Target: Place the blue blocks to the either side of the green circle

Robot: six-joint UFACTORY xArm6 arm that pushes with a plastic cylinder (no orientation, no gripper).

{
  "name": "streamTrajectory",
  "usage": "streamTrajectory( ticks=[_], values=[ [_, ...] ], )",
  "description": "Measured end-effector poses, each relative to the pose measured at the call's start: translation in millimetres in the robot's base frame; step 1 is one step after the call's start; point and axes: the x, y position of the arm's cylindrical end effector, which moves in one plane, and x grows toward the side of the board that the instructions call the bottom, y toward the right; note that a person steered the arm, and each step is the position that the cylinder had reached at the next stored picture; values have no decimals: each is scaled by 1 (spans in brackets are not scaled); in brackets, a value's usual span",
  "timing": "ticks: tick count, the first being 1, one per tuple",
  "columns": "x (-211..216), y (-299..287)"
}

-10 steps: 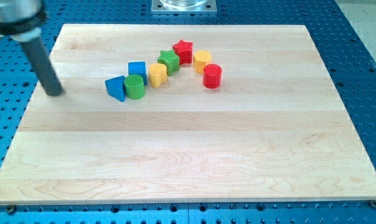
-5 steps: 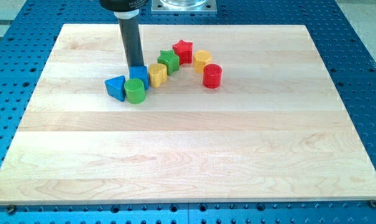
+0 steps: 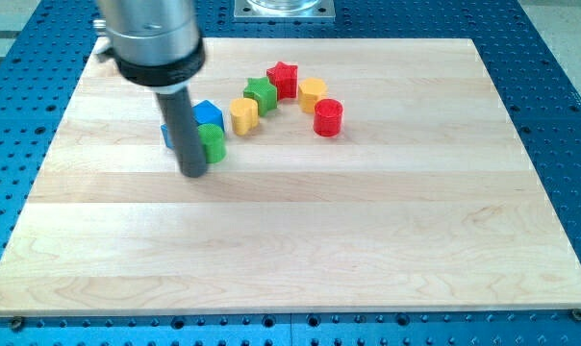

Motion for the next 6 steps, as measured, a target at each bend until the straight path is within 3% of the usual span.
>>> streamTrajectory(
  ticks=[1,6],
  values=[
    [-2,37],
    [-69,-10]
  ],
)
